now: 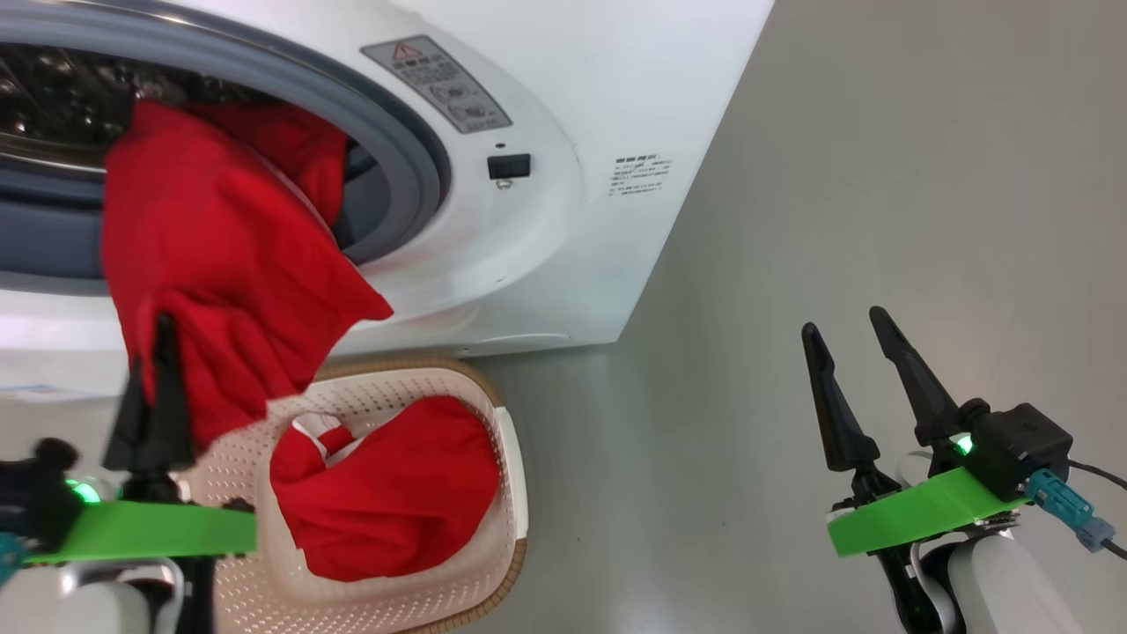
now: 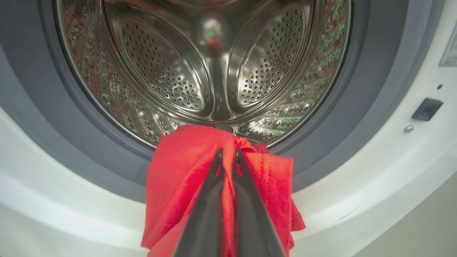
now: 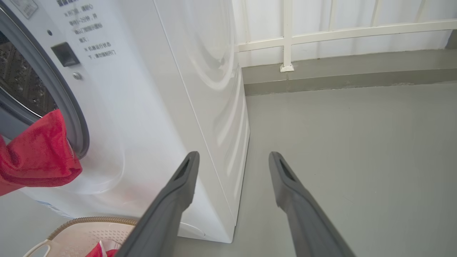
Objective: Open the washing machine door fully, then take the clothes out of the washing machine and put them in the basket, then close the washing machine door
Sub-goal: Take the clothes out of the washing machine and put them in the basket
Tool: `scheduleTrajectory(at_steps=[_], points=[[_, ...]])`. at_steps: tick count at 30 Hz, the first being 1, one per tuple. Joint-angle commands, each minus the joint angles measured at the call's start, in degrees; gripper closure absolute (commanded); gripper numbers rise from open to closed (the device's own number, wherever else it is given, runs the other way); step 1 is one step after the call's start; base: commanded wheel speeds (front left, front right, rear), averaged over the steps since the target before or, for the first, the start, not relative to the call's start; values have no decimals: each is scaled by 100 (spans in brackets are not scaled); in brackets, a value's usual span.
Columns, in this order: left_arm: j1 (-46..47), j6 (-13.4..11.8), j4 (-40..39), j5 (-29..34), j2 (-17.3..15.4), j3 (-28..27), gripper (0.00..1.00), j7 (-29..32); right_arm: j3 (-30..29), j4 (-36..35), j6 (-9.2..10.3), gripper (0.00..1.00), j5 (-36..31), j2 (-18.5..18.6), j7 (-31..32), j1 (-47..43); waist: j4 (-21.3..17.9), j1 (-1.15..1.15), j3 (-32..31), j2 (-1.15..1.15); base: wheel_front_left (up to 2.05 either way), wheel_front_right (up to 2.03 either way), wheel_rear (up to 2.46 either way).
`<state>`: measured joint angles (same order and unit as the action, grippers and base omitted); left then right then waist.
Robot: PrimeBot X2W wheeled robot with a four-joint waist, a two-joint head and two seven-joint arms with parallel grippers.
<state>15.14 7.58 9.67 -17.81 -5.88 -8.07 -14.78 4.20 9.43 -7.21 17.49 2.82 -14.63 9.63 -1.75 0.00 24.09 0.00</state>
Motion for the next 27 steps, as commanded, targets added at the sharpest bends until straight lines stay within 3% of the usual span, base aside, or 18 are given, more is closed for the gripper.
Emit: scheduleTrajectory(at_steps=[1,14,20,21,24,27], points=[[-4,-9,-52,-16,-150,-136,100,-22,123,-150,-28,0,7,6,-37,59,-9,0,76,0,0,0,0],[562,-9,1781,-153,-358,526,97,-22,100,-242,-28,0,-29,6,-37,234,-21,0,578,0,0,0,0],[873,-9,2403,-295,-451,731,52,-22,102,-266,-28,0,-33,6,-37,285,-36,0,712,0,0,0,0],[914,-9,2470,-321,-462,749,31,-22,100,-268,-28,0,-32,6,-37,292,-36,0,723,0,0,0,0],[993,-9,2554,-362,-498,790,0,-22,98,-263,-28,0,-32,6,-37,303,-36,0,734,0,0,0,0],[1026,-9,2550,-379,-521,809,0,-22,87,-252,-28,0,-33,6,-37,299,-28,0,722,0,0,0,0]])
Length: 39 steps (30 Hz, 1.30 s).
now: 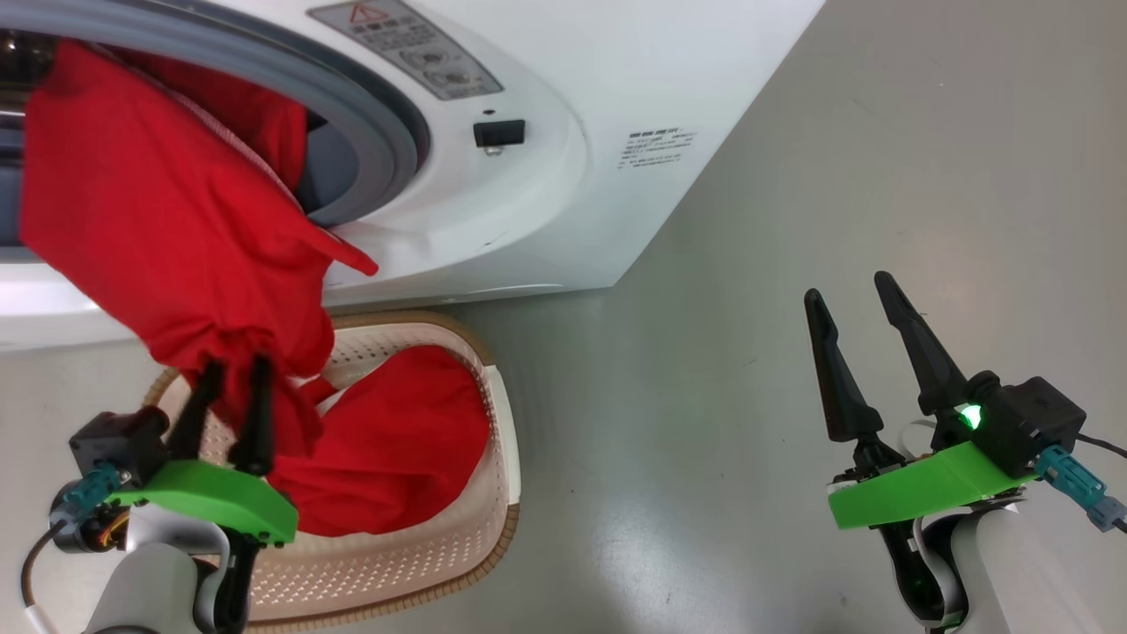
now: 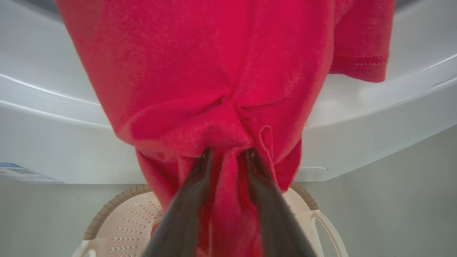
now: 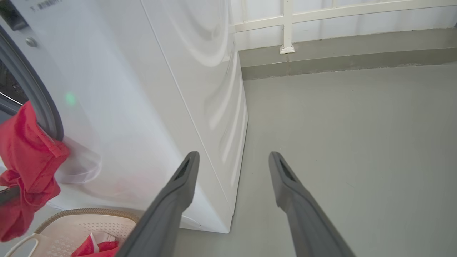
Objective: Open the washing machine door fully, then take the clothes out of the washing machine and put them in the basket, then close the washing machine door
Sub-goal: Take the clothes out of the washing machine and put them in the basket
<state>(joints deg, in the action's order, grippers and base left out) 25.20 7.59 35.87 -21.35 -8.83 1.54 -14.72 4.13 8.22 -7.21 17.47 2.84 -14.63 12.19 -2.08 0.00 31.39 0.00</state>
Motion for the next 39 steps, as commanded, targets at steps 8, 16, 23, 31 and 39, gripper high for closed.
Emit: scheduleTrajectory(at_steps=[8,16,23,31,39], points=[[-79,-10,-260,0,-216,-179,0,-28,103,-97,-28,0,-40,4,-37,9,56,0,-126,0,0,0,0],[-355,-10,-983,140,-124,-398,0,-28,108,-32,-28,0,-73,4,-37,-83,143,0,-365,0,0,0,0],[-787,-10,-1892,240,-12,-670,0,-28,79,16,-28,0,-101,4,-37,-167,205,0,-576,0,0,0,0],[-1325,-10,-2602,263,38,-813,0,-28,95,25,-28,0,-98,4,-37,-216,181,0,-685,0,0,0,0],[-1787,-10,-3137,266,206,-955,0,-28,35,-9,-28,0,-92,4,-37,-253,162,0,-700,0,0,0,0]])
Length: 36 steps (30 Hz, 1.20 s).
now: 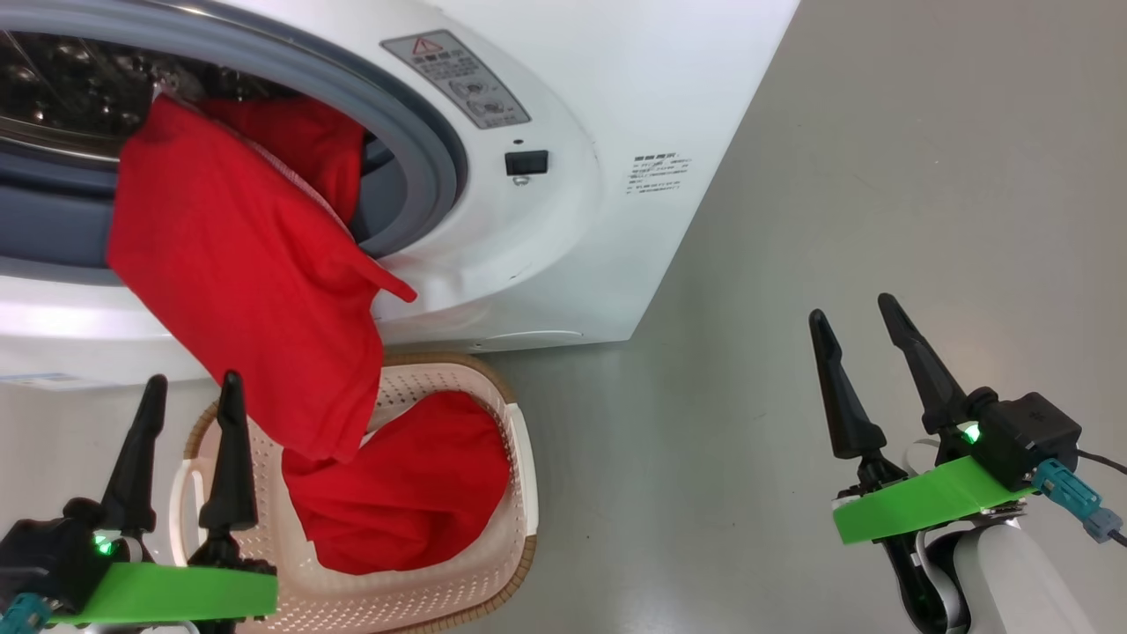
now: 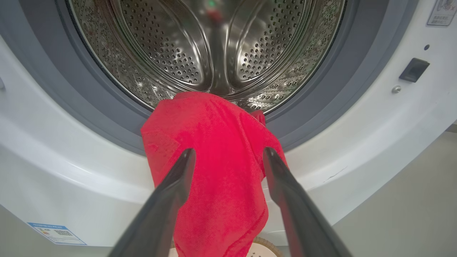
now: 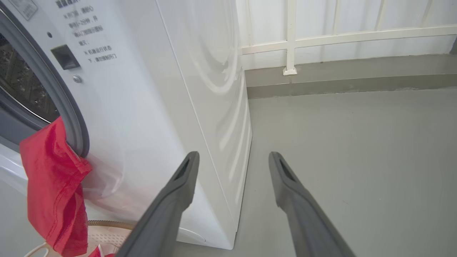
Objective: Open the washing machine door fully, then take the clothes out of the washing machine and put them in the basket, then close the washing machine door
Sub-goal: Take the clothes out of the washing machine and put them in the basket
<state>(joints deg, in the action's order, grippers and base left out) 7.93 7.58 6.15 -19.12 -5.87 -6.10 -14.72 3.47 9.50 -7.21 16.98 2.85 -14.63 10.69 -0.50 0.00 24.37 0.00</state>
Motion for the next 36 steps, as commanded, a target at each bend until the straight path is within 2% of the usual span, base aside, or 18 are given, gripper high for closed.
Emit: scheduleTrajectory(at_steps=[1,10,15,25,36], points=[[-52,-9,-185,48,-91,-183,0,-28,98,-135,-28,0,-46,3,-37,-102,6,0,6,0,0,0,0],[88,-9,-275,41,-90,-195,0,-28,36,-142,-28,0,-65,3,-37,-77,27,0,12,0,0,0,0],[476,-9,47,11,-249,24,0,-28,11,-165,-28,0,-80,3,-37,-43,93,0,80,0,0,0,0],[2354,-9,1687,-105,-826,628,0,-28,28,-177,-28,0,-93,3,-37,92,123,0,292,0,0,0,0],[4186,-9,3976,-658,-1042,1594,0,84,95,-193,-28,0,-3,3,-37,104,-30,0,402,0,0,0,0]])
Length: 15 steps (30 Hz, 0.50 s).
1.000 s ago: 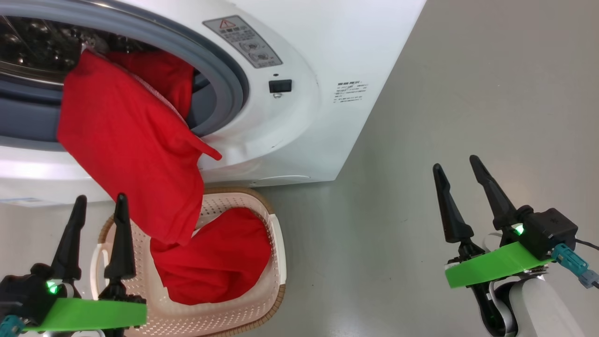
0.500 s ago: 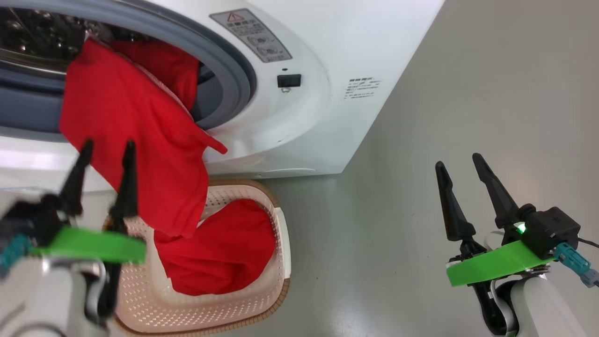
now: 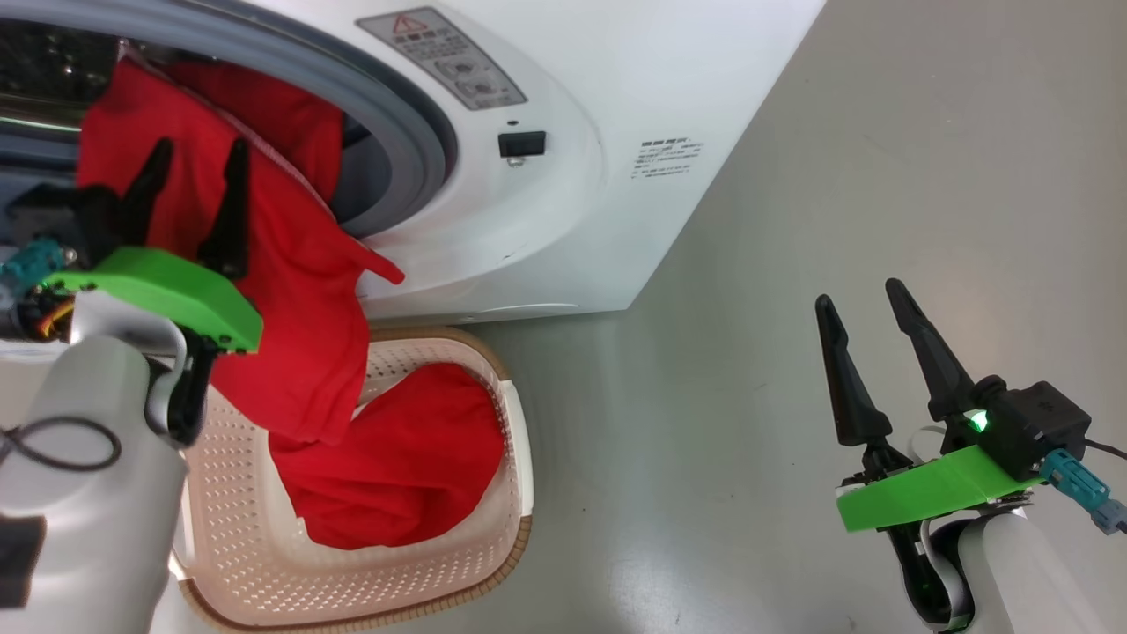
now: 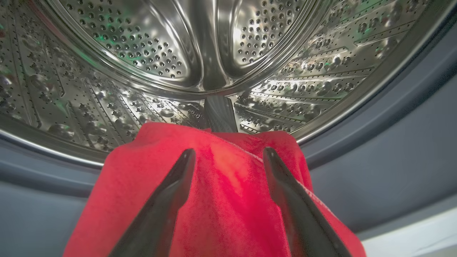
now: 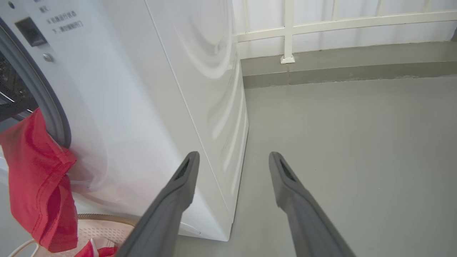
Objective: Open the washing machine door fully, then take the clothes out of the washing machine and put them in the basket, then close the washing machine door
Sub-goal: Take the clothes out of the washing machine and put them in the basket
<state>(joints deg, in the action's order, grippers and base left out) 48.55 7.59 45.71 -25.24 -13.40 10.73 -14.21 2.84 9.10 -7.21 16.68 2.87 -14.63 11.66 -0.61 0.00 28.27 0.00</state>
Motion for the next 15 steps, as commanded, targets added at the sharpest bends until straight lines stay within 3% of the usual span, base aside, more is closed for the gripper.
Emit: scheduleTrajectory(at_steps=[1,15], points=[[250,-10,188,-52,-322,-12,0,59,163,-160,-28,0,32,0,-37,3,-28,0,19,0,0,0,0],[1291,-10,1877,-379,-332,856,0,526,236,-185,-28,0,67,0,-37,45,-102,0,109,0,0,0,0]])
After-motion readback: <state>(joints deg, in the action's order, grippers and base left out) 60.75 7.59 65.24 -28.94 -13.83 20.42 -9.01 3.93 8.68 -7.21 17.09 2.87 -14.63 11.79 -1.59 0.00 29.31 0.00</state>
